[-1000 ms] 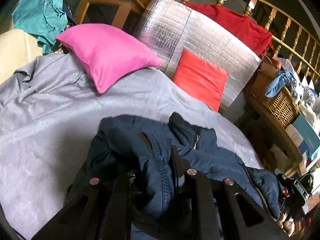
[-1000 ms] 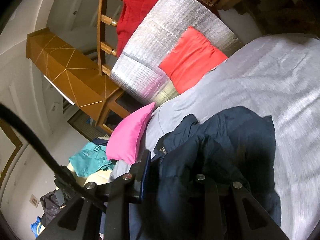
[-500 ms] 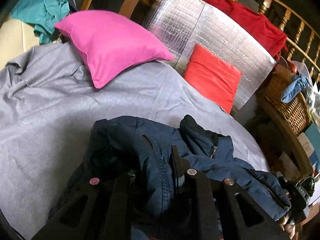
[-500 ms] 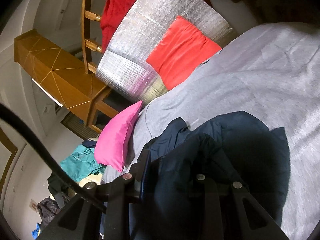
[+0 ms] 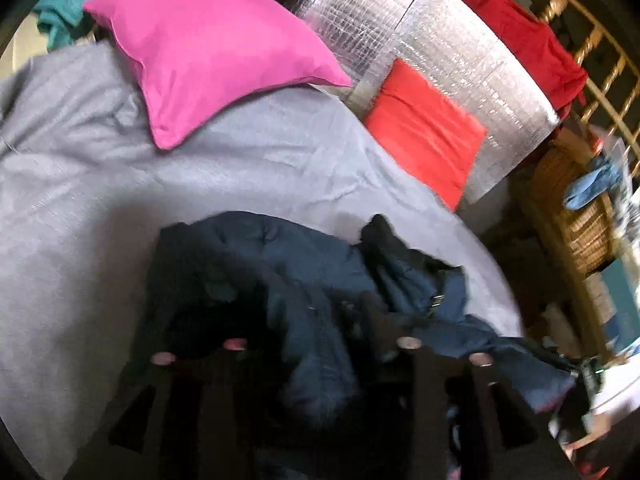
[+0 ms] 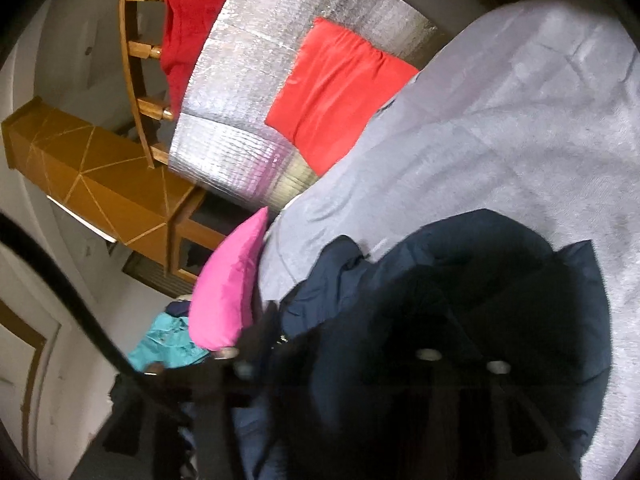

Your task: Fold large clothes

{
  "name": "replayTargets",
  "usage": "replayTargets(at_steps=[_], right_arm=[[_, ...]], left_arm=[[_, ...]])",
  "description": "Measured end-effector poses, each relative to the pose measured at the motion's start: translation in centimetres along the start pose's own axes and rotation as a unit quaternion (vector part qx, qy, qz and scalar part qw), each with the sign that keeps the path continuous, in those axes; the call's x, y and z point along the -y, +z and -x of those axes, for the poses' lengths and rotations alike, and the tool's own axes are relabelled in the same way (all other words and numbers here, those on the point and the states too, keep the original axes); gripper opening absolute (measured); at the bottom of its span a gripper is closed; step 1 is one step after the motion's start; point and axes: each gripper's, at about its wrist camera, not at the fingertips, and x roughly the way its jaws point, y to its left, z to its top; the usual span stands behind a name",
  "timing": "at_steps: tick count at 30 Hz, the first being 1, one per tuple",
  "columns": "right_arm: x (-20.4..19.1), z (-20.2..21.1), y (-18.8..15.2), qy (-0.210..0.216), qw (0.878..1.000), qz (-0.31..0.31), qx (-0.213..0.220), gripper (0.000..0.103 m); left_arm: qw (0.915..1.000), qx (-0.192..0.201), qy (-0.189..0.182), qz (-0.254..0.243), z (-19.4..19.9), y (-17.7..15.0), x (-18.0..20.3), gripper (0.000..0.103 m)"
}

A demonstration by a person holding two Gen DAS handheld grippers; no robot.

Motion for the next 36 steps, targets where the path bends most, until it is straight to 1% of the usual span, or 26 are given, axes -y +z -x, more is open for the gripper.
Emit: replayTargets(at_steps=[1, 2, 4, 7, 8, 10, 12, 15, 16, 17, 19, 20, 22, 23, 24, 25, 29, 33, 34, 36], right_arm=[[-0.1, 0.0, 0.1, 0.004, 1.0, -0.001, 0.002, 0.072], [-0.3, 0.0, 0.2, 0.009, 1.0, -0.003, 0.003, 0.076], [-0.7, 0.0, 0.3, 0.017, 1.0, -0.011, 0.006, 0.078], [-0.9, 0.2, 0.5, 0.032, 0.999, -0.026, 0.009, 0.079], [-1.0, 0.4, 0.6, 0.038, 0.999, -0.031, 0.01, 0.079], [-1.2, 0.7, 0.8, 0.055, 0.998, -0.039, 0.01, 0.08], [-1.1, 1.1, 1.0, 0.083, 0.995, -0.06, 0.008, 0.082], [-0.6, 1.7, 1.2, 0.121, 0.988, -0.097, 0.004, 0.083], [-0.5, 1.7, 1.3, 0.13, 0.986, -0.107, 0.0, 0.086], [-0.4, 1.5, 1.5, 0.13, 0.984, -0.118, -0.013, 0.09], [-0.1, 1.0, 1.6, 0.102, 0.985, -0.133, -0.044, 0.091], [0.1, 1.1, 1.6, 0.091, 0.985, -0.139, -0.046, 0.091], [0.5, 1.3, 1.6, 0.088, 0.983, -0.154, -0.055, 0.091], [0.7, 1.3, 1.5, 0.085, 0.98, -0.166, -0.064, 0.091], [0.8, 1.6, 1.5, 0.088, 0.979, -0.172, -0.066, 0.091], [0.8, 1.8, 1.6, 0.091, 0.979, -0.173, -0.064, 0.091], [0.7, 2.7, 1.8, 0.102, 0.98, -0.162, -0.051, 0.091], [0.8, 2.7, 1.3, 0.106, 0.983, -0.149, -0.034, 0.089], [0.6, 2.8, 1.2, 0.111, 0.983, -0.143, -0.026, 0.087], [0.0, 3.3, 1.3, 0.118, 0.985, -0.127, -0.008, 0.087]], left_arm=[[0.9995, 0.0, -0.026, 0.018, 0.2, 0.2, -0.3, 0.064], [0.9985, 0.002, -0.042, 0.034, 0.4, 0.4, -0.5, 0.067], [0.9953, 0.004, -0.072, 0.065, 0.9, 0.7, -1.0, 0.075], [0.9871, 0.008, -0.114, 0.112, 1.9, 1.2, -1.9, 0.079], [0.9826, 0.012, -0.134, 0.128, 2.3, 1.3, -2.2, 0.08], [0.9721, 0.02, -0.172, 0.159, 3.0, 1.5, -2.8, 0.086], [0.9643, 0.021, -0.191, 0.182, 3.4, 1.6, -3.2, 0.087], [0.9612, 0.016, -0.198, 0.192, 3.5, 1.9, -3.2, 0.087], [0.9615, 0.014, -0.197, 0.191, 3.6, 1.9, -3.2, 0.087], [0.9627, 0.008, -0.192, 0.191, 3.4, 2.0, -3.1, 0.088], [0.9678, -0.017, -0.166, 0.189, 2.5, 2.0, -3.2, 0.089], [0.9705, -0.027, -0.151, 0.186, 1.8, 1.8, -3.2, 0.089], [0.9759, -0.054, -0.113, 0.179, 0.5, 1.6, -3.1, 0.089], [0.9774, -0.066, -0.103, 0.172, 0.0, 1.4, -2.9, 0.089], [0.9782, -0.066, -0.101, 0.169, 0.1, 1.3, -2.8, 0.089], [0.9786, -0.061, -0.101, 0.168, 0.3, 1.3, -2.7, 0.089], [0.9763, -0.04, -0.123, 0.173, 1.3, 1.5, -2.5, 0.089], [0.9752, -0.037, -0.13, 0.176, 1.1, 1.5, -2.5, 0.09], [0.9744, -0.033, -0.135, 0.177, 1.4, 1.5, -2.5, 0.09], [0.971, -0.017, -0.155, 0.181, 2.3, 1.6, -2.5, 0.09]])
